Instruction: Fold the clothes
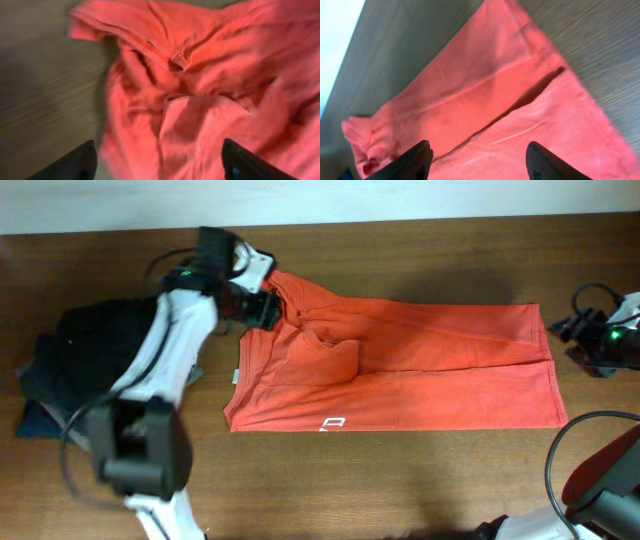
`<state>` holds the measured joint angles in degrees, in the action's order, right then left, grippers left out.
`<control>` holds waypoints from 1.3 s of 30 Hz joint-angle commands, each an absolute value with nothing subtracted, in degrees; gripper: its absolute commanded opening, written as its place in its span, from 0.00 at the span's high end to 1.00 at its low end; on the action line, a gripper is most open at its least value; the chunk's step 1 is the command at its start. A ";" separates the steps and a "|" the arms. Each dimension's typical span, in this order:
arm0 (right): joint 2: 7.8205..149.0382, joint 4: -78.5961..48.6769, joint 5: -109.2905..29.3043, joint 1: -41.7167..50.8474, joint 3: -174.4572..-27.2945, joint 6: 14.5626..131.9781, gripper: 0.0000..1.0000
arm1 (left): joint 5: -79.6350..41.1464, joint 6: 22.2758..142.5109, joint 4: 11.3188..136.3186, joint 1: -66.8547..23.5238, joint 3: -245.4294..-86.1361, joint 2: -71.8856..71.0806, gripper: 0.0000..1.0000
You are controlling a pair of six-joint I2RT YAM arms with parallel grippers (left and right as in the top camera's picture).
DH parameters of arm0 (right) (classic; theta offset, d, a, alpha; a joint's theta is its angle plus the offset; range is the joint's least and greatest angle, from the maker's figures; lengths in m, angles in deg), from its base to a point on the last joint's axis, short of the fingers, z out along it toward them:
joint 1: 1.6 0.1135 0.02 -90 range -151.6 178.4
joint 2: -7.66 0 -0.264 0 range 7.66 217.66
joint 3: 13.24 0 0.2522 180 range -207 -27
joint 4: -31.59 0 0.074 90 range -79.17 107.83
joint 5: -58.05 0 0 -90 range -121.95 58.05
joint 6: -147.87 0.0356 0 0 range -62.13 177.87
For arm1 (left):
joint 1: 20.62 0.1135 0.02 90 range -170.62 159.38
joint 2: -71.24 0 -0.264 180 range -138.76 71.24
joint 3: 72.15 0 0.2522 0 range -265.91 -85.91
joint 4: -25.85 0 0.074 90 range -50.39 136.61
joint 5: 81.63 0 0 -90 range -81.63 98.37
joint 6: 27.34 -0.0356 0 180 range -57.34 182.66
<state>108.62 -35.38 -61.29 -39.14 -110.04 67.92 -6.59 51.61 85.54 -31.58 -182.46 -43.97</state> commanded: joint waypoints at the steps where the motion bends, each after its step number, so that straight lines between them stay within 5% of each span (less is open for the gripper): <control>1: 107.71 -36.72 -61.95 -38.61 -110.81 66.65 0.36 | -6.90 57.38 85.74 -34.16 -189.06 -50.36 0.25; 10: 107.71 -39.45 -61.71 -38.61 -110.81 66.65 0.35 | -7.09 67.67 83.58 -37.13 -195.79 -61.11 0.34; 26: 107.71 -39.41 -58.19 -38.63 -110.81 66.65 0.35 | -7.35 66.06 78.68 -39.38 -195.79 -63.01 0.56; 39: 107.73 -39.41 -58.21 -38.63 -110.81 66.65 0.36 | -0.12 59.26 80.71 -40.08 -195.79 -63.01 0.56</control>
<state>108.62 -39.23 -58.82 -38.92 -110.04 66.93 -2.50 63.98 80.91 -40.32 -195.05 -62.92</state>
